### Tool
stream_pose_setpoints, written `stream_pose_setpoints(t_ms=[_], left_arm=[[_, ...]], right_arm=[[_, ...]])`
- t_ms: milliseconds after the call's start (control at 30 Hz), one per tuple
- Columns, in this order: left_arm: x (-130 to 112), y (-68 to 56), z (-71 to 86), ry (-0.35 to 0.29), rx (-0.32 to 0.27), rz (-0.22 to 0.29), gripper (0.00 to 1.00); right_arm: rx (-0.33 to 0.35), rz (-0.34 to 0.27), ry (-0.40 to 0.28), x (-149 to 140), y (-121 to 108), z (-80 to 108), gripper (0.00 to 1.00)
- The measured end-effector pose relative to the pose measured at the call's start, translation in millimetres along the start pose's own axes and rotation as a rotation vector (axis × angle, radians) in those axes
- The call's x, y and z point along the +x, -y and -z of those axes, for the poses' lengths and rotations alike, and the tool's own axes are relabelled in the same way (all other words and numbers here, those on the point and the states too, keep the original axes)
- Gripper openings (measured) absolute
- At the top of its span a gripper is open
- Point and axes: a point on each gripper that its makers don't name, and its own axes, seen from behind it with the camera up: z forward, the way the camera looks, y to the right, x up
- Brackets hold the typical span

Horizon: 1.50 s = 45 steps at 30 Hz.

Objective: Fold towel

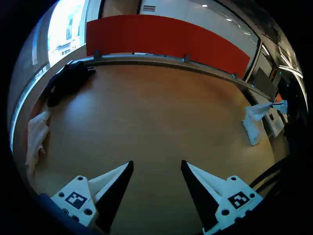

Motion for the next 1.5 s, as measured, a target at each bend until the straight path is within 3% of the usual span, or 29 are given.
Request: stream_pose_setpoints(t_ms=[300, 967, 1500], left_arm=[[-2, -1.1, 2.7, 0.004, 0.000, -0.012, 0.89], [-7, -2.3, 5.7, 0.014, 0.014, -0.021, 0.89], [-12, 2.6, 9.2, 0.021, 0.035, -0.020, 0.89]], right_arm=[[-0.014, -0.064, 0.065, -51, -1, -3.2, 0.03], [-0.014, -0.121, 0.203, -124, -5, -24.8, 0.03], [-0.037, -0.206, 0.281, -157, -14, -54.0, 0.03]])
